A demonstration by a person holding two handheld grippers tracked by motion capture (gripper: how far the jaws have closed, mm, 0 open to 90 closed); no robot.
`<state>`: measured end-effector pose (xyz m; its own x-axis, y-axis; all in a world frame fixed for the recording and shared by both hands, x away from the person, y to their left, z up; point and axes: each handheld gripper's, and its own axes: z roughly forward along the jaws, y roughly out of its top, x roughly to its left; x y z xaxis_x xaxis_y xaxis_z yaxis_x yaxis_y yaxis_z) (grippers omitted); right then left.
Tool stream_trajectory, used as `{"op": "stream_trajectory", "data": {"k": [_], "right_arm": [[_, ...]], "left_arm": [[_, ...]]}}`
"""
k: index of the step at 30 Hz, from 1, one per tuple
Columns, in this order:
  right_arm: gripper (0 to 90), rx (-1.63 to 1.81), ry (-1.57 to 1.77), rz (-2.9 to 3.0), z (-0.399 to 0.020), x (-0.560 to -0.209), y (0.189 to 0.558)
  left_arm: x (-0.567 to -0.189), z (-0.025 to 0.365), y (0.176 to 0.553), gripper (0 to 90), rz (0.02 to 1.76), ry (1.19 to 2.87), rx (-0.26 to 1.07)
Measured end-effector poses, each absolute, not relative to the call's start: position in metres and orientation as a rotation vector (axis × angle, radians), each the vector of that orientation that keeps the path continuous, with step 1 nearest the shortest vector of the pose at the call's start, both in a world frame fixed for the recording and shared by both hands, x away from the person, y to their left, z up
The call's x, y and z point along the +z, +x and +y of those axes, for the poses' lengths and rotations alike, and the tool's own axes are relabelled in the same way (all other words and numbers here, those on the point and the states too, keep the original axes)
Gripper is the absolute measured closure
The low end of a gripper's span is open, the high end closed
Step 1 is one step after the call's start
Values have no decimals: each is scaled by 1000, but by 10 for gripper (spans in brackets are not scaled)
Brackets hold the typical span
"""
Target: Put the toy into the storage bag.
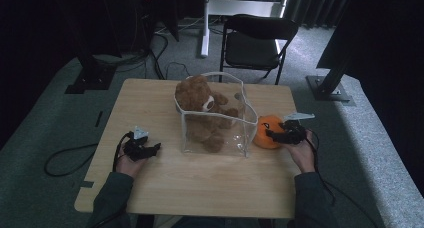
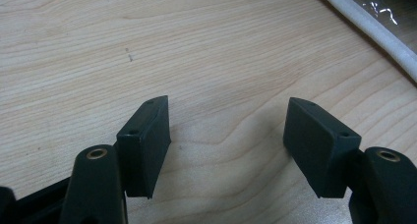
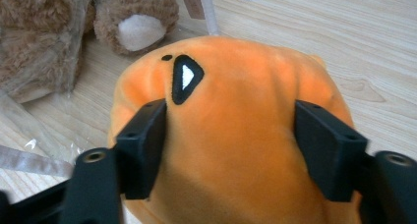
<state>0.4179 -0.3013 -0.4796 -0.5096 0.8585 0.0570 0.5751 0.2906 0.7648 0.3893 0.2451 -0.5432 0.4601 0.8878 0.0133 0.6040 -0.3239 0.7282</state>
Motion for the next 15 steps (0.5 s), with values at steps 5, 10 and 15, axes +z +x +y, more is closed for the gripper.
{"op": "stream_trajectory", "data": {"k": [5, 10, 15], "right_arm": [[448, 1063, 1279, 2186, -300, -478, 416], [561, 1082, 1244, 2187, -300, -476, 414], [626, 1097, 1232, 2156, -300, -473, 411]], "left_arm": [[-543, 245, 389, 351, 1238, 2049, 551], [-543, 245, 389, 351, 1238, 2049, 551], [-543, 245, 389, 351, 1238, 2049, 551]]}}
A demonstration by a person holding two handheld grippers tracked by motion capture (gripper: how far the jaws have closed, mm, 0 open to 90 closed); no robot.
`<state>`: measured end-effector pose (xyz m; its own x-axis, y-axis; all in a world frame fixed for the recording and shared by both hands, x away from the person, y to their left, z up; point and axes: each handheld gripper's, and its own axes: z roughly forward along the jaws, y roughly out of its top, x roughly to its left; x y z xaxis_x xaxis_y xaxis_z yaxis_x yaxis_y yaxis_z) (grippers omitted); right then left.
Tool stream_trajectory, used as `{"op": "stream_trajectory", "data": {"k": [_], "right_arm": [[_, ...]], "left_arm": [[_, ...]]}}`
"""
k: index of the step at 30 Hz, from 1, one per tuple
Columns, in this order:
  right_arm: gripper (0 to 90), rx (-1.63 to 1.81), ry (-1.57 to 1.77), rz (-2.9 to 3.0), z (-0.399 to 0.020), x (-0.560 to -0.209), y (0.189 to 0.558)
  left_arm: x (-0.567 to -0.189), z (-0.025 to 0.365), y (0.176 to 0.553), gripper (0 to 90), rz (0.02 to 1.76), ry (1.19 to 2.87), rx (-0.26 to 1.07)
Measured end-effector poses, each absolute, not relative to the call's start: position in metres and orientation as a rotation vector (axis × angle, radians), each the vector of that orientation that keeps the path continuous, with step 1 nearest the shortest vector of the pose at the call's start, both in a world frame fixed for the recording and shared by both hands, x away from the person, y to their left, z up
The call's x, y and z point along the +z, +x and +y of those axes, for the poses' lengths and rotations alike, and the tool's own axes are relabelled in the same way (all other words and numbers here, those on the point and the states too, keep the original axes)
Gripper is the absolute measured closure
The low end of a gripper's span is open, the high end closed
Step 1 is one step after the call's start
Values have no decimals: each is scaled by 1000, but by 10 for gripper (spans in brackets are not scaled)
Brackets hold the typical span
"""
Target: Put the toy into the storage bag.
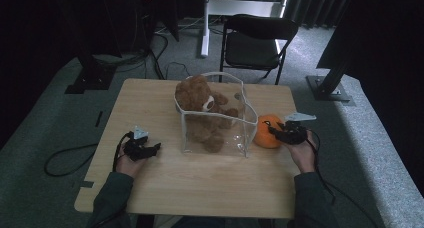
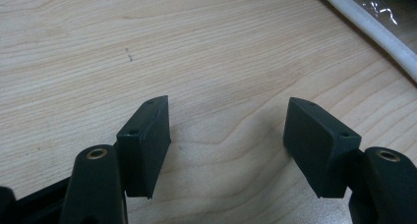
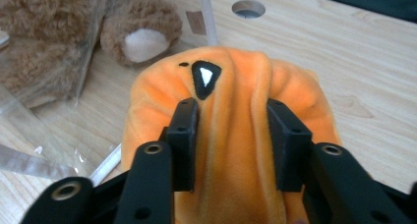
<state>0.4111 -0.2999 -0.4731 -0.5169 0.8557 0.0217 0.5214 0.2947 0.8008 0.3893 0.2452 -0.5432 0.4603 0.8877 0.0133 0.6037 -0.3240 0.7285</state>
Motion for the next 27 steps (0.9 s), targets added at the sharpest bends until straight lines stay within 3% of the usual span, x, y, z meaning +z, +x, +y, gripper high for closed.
{"op": "stream_trajectory", "data": {"k": [22, 24, 27], "right_arm": [[731, 1138, 1202, 2096, -301, -463, 406], [693, 1136, 1206, 2112, -301, -463, 407], [517, 1134, 1219, 2142, -302, -463, 407]], "left_arm": [[-543, 245, 389, 351, 1238, 2049, 551], [-543, 245, 389, 351, 1238, 2049, 551], [-543, 245, 389, 351, 1238, 2049, 551]]}}
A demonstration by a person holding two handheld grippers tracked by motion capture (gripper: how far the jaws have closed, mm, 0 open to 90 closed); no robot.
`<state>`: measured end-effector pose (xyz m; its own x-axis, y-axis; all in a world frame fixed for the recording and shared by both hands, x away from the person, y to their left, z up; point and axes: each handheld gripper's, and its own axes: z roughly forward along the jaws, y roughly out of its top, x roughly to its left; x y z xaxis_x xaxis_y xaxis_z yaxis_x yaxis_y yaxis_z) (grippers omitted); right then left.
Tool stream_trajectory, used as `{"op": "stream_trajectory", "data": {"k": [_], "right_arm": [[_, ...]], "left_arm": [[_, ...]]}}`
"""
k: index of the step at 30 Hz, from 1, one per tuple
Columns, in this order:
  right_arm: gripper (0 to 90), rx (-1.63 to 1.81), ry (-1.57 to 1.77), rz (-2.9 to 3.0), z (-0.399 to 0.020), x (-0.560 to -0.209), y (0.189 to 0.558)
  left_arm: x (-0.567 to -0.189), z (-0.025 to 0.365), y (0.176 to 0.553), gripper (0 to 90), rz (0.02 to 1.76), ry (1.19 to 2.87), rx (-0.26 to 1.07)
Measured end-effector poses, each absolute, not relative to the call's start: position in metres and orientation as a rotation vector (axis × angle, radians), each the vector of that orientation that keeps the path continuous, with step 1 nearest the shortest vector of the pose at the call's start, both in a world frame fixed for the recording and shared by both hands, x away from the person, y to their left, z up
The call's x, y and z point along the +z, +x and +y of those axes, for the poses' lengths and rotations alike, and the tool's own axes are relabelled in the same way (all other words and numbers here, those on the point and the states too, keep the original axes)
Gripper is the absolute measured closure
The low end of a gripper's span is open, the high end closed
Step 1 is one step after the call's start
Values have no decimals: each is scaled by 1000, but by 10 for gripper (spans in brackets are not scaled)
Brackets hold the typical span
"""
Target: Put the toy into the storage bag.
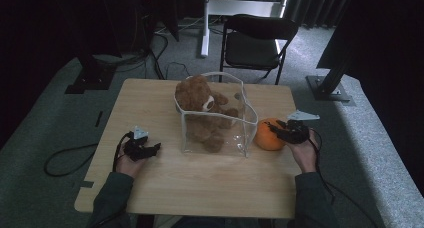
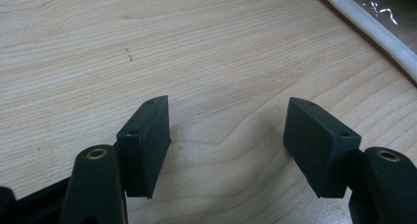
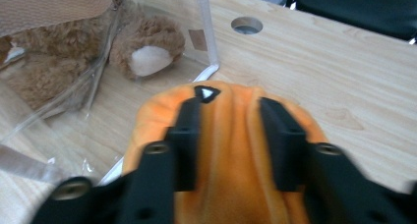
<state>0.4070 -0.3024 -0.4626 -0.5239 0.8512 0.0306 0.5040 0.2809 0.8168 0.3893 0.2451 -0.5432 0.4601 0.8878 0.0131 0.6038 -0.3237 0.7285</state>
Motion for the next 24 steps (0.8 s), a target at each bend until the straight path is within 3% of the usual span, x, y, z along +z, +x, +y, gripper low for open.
{"op": "stream_trajectory", "data": {"k": [6, 17, 22, 24], "right_arm": [[383, 1121, 1136, 2182, -304, -456, 400], [315, 1042, 985, 2267, -290, -452, 386], [137, 983, 1007, 2251, -287, -464, 392], [107, 953, 1010, 2237, -285, -466, 394]], "left_arm": [[-543, 245, 389, 351, 1238, 2049, 551], [-543, 245, 389, 351, 1239, 2049, 551], [-543, 245, 389, 351, 1239, 2048, 551], [-543, 245, 389, 351, 1238, 2048, 551]]}}
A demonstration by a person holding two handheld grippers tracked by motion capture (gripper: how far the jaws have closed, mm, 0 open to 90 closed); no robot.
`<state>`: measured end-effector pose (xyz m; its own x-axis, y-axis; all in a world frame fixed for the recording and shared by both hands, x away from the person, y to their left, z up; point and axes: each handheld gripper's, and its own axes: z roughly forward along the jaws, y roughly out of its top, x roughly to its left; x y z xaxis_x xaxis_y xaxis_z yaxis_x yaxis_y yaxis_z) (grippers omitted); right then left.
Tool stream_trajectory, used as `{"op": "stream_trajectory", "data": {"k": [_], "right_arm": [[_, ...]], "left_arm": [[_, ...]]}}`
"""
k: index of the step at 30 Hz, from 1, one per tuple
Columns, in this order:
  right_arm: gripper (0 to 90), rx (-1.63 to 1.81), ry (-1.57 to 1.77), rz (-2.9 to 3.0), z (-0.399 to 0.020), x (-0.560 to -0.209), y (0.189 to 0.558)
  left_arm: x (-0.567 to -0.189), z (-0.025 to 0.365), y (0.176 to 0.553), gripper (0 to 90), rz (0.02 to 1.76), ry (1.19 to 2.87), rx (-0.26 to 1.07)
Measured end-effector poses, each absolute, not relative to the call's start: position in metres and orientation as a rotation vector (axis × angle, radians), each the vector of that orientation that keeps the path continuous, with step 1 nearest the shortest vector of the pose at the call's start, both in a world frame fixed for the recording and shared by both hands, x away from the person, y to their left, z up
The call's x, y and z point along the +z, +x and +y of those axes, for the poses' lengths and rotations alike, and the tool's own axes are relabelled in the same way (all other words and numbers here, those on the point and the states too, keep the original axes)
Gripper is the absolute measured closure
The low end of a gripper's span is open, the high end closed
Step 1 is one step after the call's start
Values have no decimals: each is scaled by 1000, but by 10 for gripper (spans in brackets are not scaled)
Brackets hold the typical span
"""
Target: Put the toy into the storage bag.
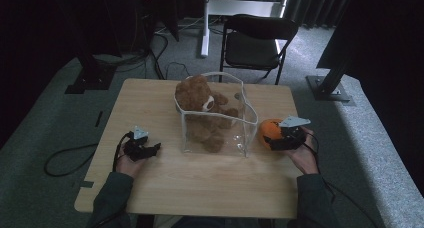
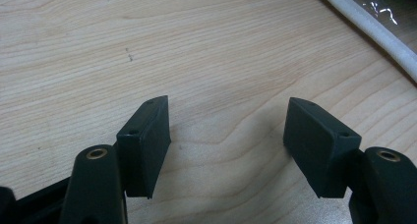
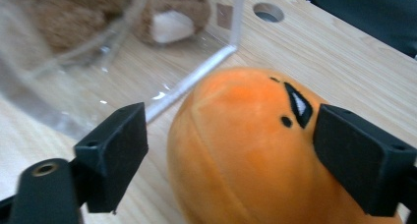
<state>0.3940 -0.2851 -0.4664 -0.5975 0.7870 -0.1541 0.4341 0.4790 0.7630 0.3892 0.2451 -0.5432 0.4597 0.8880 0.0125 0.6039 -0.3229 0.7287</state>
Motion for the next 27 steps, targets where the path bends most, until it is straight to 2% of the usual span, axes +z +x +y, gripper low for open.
{"op": "stream_trajectory", "data": {"k": [11, 13, 15, 16, 18, 21, 27], "right_arm": [[106, 792, 1053, 2179, -283, -489, 412], [178, 793, 1068, 2166, -286, -490, 412], [326, 797, 1064, 2159, -288, -487, 411], [326, 797, 1064, 2159, -288, -487, 411], [472, 809, 1056, 2121, -291, -482, 407], [531, 854, 1097, 2073, -297, -479, 406], [556, 943, 1112, 2044, -305, -469, 402]], "left_arm": [[-543, 245, 389, 350, 1239, 2048, 551], [-543, 245, 389, 350, 1239, 2047, 551], [-543, 245, 389, 350, 1239, 2047, 551], [-543, 245, 389, 351, 1239, 2047, 551], [-543, 245, 389, 350, 1239, 2048, 551], [-543, 245, 389, 350, 1239, 2047, 551], [-543, 245, 389, 350, 1239, 2047, 551]]}}
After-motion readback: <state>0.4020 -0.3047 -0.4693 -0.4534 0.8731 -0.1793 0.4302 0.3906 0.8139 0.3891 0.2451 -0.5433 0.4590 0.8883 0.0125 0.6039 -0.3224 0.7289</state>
